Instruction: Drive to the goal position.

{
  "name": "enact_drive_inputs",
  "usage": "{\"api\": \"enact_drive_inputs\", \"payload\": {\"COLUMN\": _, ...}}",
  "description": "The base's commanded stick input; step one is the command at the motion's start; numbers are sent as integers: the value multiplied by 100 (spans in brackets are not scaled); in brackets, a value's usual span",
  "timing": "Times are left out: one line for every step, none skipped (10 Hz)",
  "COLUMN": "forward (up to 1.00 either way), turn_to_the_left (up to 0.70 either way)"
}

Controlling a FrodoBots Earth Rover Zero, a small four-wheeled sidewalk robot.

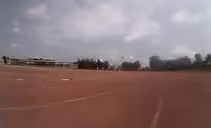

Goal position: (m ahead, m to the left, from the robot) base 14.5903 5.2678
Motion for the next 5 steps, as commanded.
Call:
{"api": "enact_drive_inputs", "payload": {"forward": 70, "turn_to_the_left": 0}}
{"api": "enact_drive_inputs", "payload": {"forward": 70, "turn_to_the_left": 0}}
{"api": "enact_drive_inputs", "payload": {"forward": 70, "turn_to_the_left": 0}}
{"api": "enact_drive_inputs", "payload": {"forward": 70, "turn_to_the_left": 0}}
{"api": "enact_drive_inputs", "payload": {"forward": 70, "turn_to_the_left": 0}}
